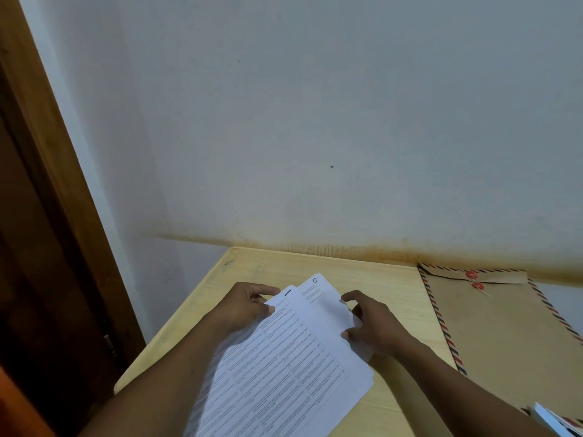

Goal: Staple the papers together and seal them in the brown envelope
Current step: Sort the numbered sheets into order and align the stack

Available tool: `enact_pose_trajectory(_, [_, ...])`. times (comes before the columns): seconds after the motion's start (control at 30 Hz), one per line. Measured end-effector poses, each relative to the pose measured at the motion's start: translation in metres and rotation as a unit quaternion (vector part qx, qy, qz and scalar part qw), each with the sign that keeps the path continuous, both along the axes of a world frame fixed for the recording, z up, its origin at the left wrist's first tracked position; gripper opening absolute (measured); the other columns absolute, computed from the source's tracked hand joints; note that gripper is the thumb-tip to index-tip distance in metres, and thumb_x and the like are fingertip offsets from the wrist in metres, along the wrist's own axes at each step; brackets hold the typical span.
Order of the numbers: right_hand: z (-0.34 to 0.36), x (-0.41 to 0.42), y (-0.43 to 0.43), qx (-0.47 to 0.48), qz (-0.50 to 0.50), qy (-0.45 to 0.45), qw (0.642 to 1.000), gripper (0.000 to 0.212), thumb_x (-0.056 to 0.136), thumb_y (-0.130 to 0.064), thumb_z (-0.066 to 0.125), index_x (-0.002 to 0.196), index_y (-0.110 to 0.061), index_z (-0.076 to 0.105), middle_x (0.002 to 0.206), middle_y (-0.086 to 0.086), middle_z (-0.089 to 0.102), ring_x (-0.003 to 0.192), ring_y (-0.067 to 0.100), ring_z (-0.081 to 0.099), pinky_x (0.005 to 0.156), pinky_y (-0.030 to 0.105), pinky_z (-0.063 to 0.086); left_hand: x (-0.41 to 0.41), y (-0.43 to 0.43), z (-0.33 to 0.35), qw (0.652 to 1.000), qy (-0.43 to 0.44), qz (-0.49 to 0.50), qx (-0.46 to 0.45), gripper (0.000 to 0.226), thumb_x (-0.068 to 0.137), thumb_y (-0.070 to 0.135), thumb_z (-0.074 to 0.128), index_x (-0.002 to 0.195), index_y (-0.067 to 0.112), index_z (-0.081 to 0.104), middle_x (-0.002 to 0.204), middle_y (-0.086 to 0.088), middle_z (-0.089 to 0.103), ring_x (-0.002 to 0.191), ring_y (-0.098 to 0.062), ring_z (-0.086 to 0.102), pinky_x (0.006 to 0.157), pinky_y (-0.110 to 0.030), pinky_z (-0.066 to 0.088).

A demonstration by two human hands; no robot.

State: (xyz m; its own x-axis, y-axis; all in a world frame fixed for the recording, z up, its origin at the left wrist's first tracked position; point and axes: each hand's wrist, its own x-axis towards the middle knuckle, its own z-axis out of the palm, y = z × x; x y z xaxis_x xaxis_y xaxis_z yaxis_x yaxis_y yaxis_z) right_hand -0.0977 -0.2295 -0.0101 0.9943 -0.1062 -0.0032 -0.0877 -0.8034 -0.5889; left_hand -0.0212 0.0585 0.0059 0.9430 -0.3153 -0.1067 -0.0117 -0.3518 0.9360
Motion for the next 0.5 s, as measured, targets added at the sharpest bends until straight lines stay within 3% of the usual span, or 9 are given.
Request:
enact_pose_trajectory(0.07, [0.005,-0.003,-0.004,0.055,-0.011,0.001,0.998,0.064,0.074,-0.024,0.081,0.13,-0.031,0.051,0.096,-0.003,0.064,0.085,0.014,0.063,0.07,0.026,0.051,0.001,-0.006,-0.002,1.0,-0.008,0.001,-0.006,0.034,0.085,0.005,0.08,0.099,0.036,0.081,0.085,-0.009,0.065,0.083,-0.021,0.064,0.091,-0.04,0.055])
enact_pose_trajectory(0.17, [0.017,-0.011,-0.012,0.176,-0.01,0.035,0.984,0.052,0.079,-0.018,0.078,0.125,-0.029,0.055,0.104,0.004,0.063,0.087,0.018,0.066,0.071,0.029,0.055,0.001,-0.017,0.0,0.999,-0.03,0.008,-0.01,0.035,0.088,0.005,0.077,0.103,0.036,0.079,0.08,-0.004,0.061,0.079,-0.017,0.061,0.081,-0.032,0.051])
enact_pose_trajectory(0.3, [0.025,-0.018,-0.02,0.319,-0.012,0.025,0.947,0.034,0.082,-0.002,0.07,0.112,-0.017,0.069,0.087,0.008,0.063,0.073,0.02,0.066,0.066,0.035,0.052,0.002,-0.032,0.005,0.998,-0.053,0.021,-0.017,0.036,0.09,0.004,0.074,0.105,0.036,0.077,0.076,0.005,0.06,0.072,-0.011,0.061,0.075,-0.026,0.049])
enact_pose_trajectory(0.43, [0.028,-0.021,-0.028,0.393,-0.023,0.034,0.919,0.041,0.077,0.009,0.067,0.111,-0.015,0.069,0.096,0.015,0.068,0.079,0.03,0.069,0.072,0.042,0.057,0.001,-0.045,0.005,0.998,-0.059,0.003,-0.007,0.034,0.09,0.006,0.075,0.104,0.037,0.077,0.079,0.004,0.063,0.076,-0.01,0.064,0.075,-0.023,0.05])
enact_pose_trajectory(0.5, [0.029,-0.023,-0.031,0.398,-0.015,0.042,0.916,0.048,0.077,0.011,0.066,0.117,-0.015,0.064,0.087,0.013,0.068,0.075,0.03,0.068,0.072,0.042,0.056,0.001,-0.05,0.002,0.998,-0.057,-0.008,-0.003,0.034,0.09,0.006,0.075,0.109,0.034,0.077,0.079,0.003,0.063,0.078,-0.01,0.064,0.078,-0.025,0.05])
